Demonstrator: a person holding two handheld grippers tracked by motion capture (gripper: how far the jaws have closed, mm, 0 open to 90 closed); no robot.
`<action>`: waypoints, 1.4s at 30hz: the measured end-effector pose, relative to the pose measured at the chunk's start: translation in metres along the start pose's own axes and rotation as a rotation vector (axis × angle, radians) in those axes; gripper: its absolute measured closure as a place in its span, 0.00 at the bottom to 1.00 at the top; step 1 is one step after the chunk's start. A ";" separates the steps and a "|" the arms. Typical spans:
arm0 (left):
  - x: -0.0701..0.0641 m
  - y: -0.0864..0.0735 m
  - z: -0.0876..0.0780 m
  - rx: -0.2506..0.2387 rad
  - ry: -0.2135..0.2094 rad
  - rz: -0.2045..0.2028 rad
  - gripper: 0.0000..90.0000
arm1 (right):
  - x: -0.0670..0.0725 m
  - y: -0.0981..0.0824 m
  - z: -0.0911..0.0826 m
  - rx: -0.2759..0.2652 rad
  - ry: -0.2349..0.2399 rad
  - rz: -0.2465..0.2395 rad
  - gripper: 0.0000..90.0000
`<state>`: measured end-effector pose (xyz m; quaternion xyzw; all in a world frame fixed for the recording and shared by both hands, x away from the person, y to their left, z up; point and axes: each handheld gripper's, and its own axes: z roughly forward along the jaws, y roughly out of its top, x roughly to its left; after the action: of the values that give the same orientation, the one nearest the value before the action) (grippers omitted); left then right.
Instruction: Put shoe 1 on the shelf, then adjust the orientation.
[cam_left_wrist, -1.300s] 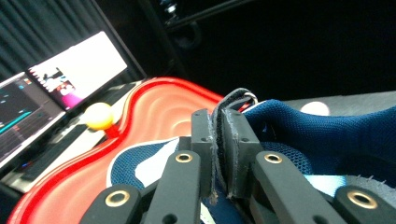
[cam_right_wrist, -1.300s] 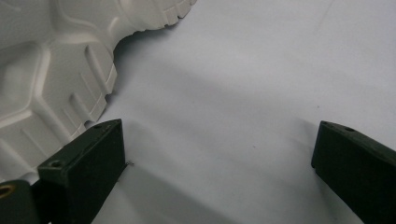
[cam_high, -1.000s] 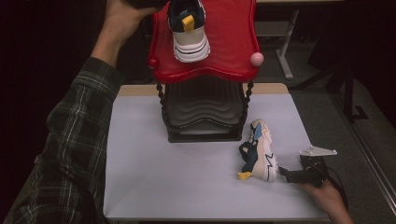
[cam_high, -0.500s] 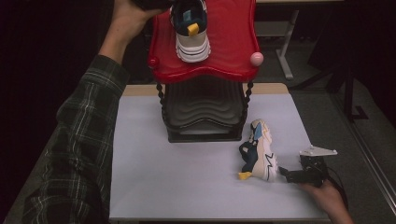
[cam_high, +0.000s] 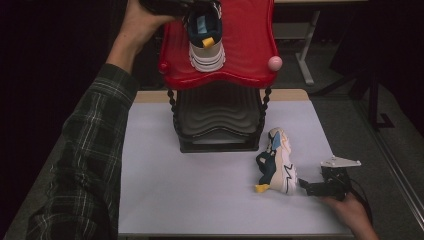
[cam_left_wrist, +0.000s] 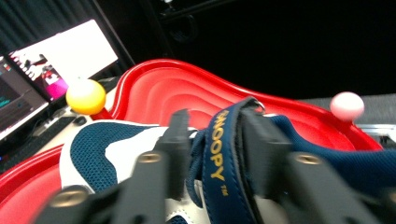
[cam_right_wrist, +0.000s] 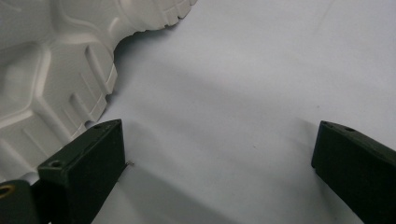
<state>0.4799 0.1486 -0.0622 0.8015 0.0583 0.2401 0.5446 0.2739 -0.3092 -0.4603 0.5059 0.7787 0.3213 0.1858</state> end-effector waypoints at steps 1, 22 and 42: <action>0.000 0.000 0.000 -0.006 0.002 -0.015 0.56 | 0.000 0.000 0.000 0.000 0.000 0.000 0.02; -0.038 -0.026 -0.060 0.031 -0.057 -0.175 0.15 | 0.001 0.000 0.000 0.002 -0.002 0.001 0.02; -0.100 -0.087 -0.097 0.108 -0.031 -0.220 0.15 | 0.001 0.001 0.000 0.007 -0.005 -0.003 0.02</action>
<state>0.3629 0.2297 -0.1443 0.8221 0.1504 0.1628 0.5245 0.2741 -0.3081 -0.4600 0.5063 0.7801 0.3169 0.1864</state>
